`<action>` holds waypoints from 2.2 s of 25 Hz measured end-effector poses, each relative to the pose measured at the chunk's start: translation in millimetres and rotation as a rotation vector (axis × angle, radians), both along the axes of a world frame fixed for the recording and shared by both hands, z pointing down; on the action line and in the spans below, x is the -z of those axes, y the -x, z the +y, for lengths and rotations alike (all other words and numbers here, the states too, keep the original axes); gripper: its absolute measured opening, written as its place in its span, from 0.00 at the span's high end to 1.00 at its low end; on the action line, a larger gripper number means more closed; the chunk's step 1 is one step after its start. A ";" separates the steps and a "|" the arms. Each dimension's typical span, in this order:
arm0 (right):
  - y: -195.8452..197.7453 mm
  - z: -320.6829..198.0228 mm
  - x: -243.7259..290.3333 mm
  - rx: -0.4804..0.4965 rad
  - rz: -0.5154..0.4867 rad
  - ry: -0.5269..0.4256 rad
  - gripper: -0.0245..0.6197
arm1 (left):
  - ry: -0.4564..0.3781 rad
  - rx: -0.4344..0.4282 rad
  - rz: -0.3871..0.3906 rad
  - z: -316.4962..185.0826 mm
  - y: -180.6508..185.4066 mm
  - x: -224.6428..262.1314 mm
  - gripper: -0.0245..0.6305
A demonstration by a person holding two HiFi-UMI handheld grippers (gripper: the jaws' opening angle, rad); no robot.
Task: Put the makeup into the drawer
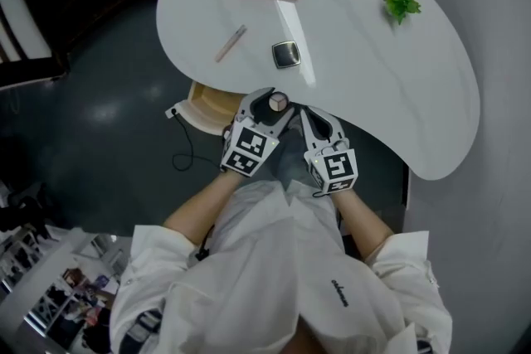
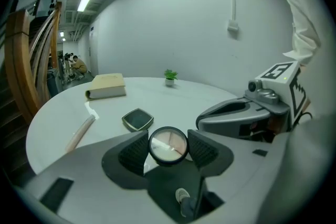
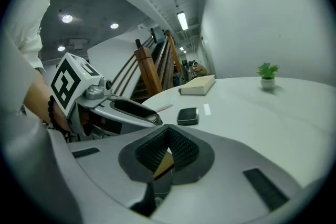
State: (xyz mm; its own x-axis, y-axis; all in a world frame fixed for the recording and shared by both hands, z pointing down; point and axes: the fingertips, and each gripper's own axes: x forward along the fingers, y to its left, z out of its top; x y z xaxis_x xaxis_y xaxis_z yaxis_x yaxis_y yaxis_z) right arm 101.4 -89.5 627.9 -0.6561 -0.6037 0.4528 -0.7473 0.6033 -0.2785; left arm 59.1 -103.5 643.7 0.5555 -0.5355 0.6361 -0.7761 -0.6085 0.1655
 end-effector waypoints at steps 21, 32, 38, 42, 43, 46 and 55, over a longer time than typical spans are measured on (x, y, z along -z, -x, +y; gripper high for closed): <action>198.9 55.5 -80.4 0.296 0.134 0.061 0.94 | 0.045 -0.092 -0.044 70.1 179.3 -71.5 0.59; 205.7 60.6 -146.3 0.426 0.283 0.062 0.94 | -0.021 -0.889 -0.238 87.9 177.1 -145.9 0.59; 203.8 56.6 -164.4 0.450 0.310 0.060 0.94 | -0.009 -1.106 -0.315 95.6 167.8 -177.9 0.59; 197.7 53.6 -177.2 0.446 0.314 0.062 0.94 | -0.002 -1.176 -0.363 94.7 161.4 -203.6 0.59; 196.6 53.9 -180.0 0.444 0.314 0.060 0.94 | -0.010 -1.184 -0.372 93.1 159.4 -207.6 0.59; 196.2 55.6 -185.1 0.439 0.315 0.053 0.94 | -0.021 -1.205 -0.376 92.0 156.0 -217.7 0.59; 197.2 61.7 -196.2 0.425 0.291 0.071 0.94 | -0.014 -1.271 -0.372 96.9 148.4 -254.2 0.59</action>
State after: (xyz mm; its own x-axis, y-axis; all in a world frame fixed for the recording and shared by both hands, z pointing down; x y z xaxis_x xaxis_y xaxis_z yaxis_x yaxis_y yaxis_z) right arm -95.8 -27.8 824.1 -0.6777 -0.2722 0.6831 -0.4930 0.8575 -0.1474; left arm -89.3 -6.6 897.8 0.4670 0.2167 0.8573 0.3345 -0.9407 0.0556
